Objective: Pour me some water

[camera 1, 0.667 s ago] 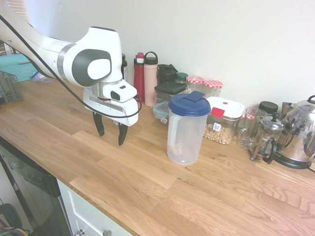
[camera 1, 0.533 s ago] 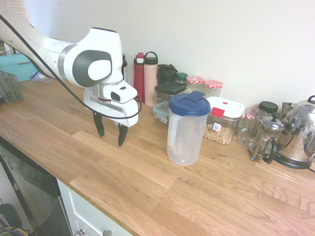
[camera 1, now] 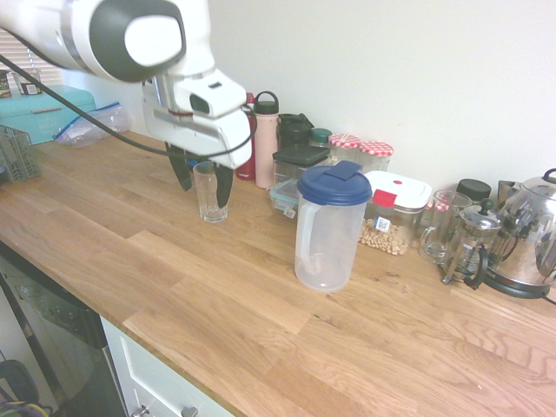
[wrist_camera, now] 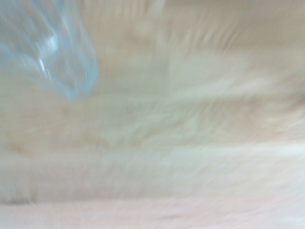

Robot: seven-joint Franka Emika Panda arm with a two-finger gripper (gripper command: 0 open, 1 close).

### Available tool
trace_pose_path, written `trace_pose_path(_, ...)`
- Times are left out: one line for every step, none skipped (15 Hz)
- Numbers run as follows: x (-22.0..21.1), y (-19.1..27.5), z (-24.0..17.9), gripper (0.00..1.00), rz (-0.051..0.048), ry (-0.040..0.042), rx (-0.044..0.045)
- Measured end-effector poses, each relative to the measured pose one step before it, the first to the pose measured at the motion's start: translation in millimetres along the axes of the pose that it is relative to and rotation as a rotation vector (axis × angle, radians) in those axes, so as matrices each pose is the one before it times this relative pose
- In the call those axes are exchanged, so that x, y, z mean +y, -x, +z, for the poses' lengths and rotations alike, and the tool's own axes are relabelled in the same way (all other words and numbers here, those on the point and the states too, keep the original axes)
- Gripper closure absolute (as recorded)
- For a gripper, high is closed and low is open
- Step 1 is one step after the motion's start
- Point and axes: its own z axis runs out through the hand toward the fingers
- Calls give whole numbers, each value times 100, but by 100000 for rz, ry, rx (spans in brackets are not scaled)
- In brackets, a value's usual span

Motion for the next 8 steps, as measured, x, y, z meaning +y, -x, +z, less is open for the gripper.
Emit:
trace_pose_path(1344,-1027,-2174,0,20,-4825,4461)
trace_pose_path(1414,-1020,-1603,0,551,-3646,4022)
trace_pose_path(1474,-863,-909,0,875,-1609,2477)
trace_pose_path(1576,-781,-363,0,896,-315,1296)
trace_pose_path(1610,-611,-88,0,689,273,639)
trace_pose_path(1540,-522,-13,0,477,26,499)
trace_pose_path(1315,-403,-1,0,255,-281,753)
trace_pose_path(1152,-412,28,0,-24,-119,1433)
